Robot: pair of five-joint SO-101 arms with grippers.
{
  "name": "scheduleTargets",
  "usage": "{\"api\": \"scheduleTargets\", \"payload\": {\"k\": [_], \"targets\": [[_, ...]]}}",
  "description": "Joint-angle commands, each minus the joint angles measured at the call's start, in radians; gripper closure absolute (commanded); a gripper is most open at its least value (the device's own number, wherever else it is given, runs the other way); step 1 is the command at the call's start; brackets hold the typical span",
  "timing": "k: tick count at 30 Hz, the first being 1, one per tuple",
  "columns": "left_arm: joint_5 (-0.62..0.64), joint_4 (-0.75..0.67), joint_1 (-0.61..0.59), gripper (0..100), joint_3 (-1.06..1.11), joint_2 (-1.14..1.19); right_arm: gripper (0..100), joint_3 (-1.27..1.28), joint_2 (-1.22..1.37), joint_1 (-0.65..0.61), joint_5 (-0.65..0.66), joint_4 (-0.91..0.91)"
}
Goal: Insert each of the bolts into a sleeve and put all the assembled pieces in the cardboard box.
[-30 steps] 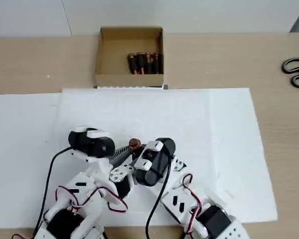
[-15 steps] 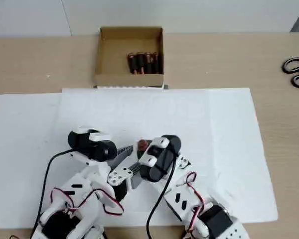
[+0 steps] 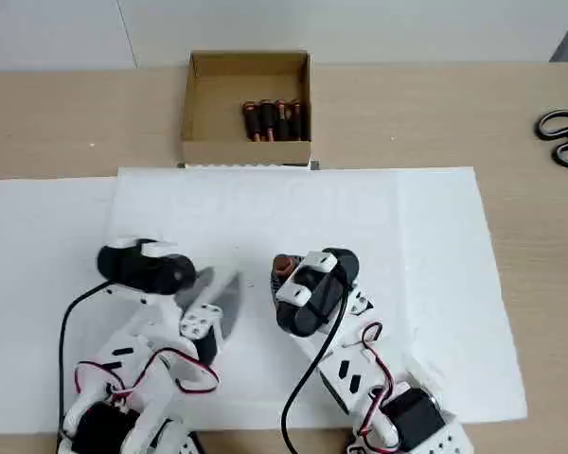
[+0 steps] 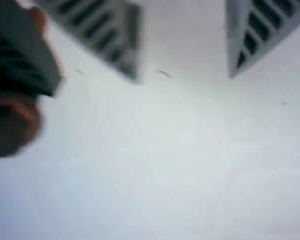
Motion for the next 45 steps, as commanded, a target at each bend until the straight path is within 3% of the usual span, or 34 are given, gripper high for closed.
{"api": "scheduleTargets", "payload": {"k": [1, 9, 15, 19, 33, 45], "targets": [[-0.005, 0.006, -0.084, 99, -0.028, -0.009, 99.5, -0.029, -0.007, 0.068, 0.005, -0.035], [-0.008, -0.149, -0.269, 99, 0.173, -0.009, 99.5, 0.005, -0.005, 0.188, 0.0, -0.042], [-0.245, -0.328, -0.287, 99, 0.352, -0.009, 99.5, -0.055, 0.102, 0.332, 0.0, -0.064], [-0.301, -0.354, -0.279, 99, 0.352, -0.008, 99.5, -0.187, 0.338, 0.34, -0.002, -0.153], [-0.304, -0.29, -0.285, 99, 0.352, -0.009, 99.5, -1.079, 1.397, 0.343, -0.043, -0.314], [-0.299, -0.29, -0.285, 99, 0.352, -0.009, 99.5, -1.863, 2.172, 0.337, 0.052, -0.317]]}}
